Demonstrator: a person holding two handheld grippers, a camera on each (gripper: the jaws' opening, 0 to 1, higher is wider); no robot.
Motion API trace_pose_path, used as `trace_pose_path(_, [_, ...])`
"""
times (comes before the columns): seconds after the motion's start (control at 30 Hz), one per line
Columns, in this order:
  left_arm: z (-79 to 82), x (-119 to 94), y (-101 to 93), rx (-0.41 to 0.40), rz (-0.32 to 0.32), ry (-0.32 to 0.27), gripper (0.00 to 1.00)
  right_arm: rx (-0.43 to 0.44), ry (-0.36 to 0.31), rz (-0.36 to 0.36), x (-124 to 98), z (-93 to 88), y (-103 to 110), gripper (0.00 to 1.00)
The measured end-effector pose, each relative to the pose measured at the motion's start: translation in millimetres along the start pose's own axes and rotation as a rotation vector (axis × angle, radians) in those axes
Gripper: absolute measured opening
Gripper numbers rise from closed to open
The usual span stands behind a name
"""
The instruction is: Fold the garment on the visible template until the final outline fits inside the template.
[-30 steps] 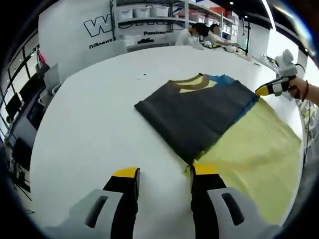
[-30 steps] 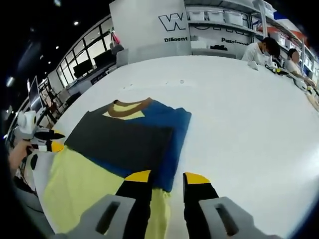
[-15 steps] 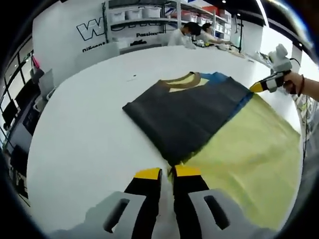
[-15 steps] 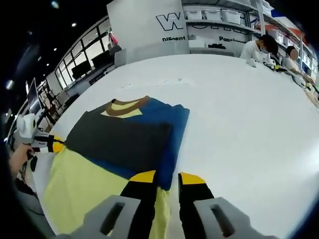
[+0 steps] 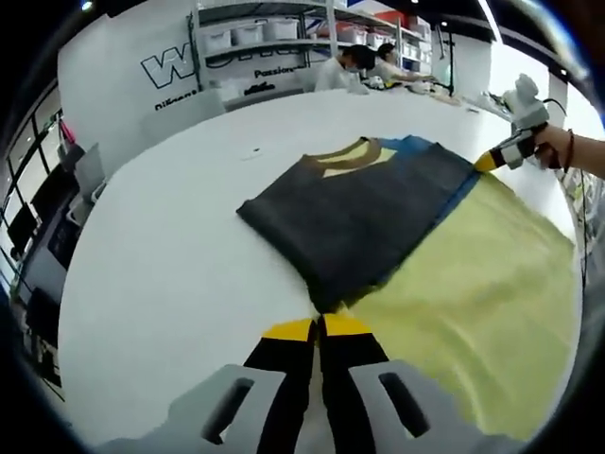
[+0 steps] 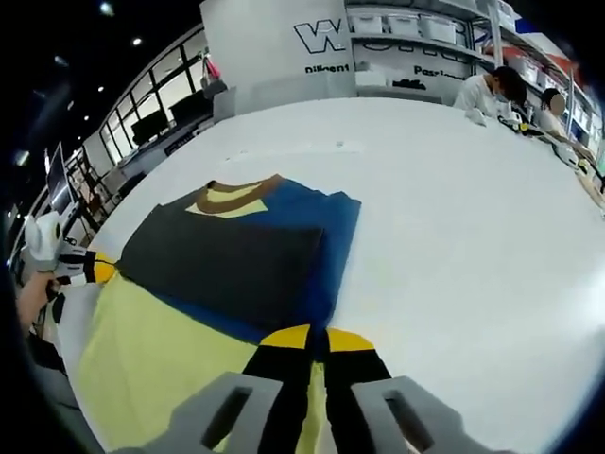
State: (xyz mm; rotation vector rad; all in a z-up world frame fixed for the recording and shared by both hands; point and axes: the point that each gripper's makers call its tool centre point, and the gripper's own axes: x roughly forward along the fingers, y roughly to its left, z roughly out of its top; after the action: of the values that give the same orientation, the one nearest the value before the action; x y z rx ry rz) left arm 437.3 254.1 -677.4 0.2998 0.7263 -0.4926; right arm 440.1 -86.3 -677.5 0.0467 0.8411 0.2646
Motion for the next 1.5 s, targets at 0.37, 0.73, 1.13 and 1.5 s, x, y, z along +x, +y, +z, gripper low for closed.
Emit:
trace_pose_path(0.37, [2.1,-1.6,2.6,0.117,0.043,0.006,0.04,0.013,0.003,-0.004,-0.8,-1.1,-2.1,0.0])
trace_pose_path(0.73, [0.3,-3.5,6.1,-0.041,0.054,-0.01,0.04,0.005,0.014,-0.01,-0.7,-3.0,-1.6,0.0])
trace_pose_path(1.13, [13.0,-10.6,3.0,-0.09,0.04,-0.034,0.29,0.058,-0.055,0.051,-12.4,9.1,8.8,0.18])
trace_pose_path(1.5, [20.2,-27.7,-4.2,-0.103,0.014,-0.074,0.64,-0.006,-0.066,0.083,-26.3,10.9,22.6,0.41])
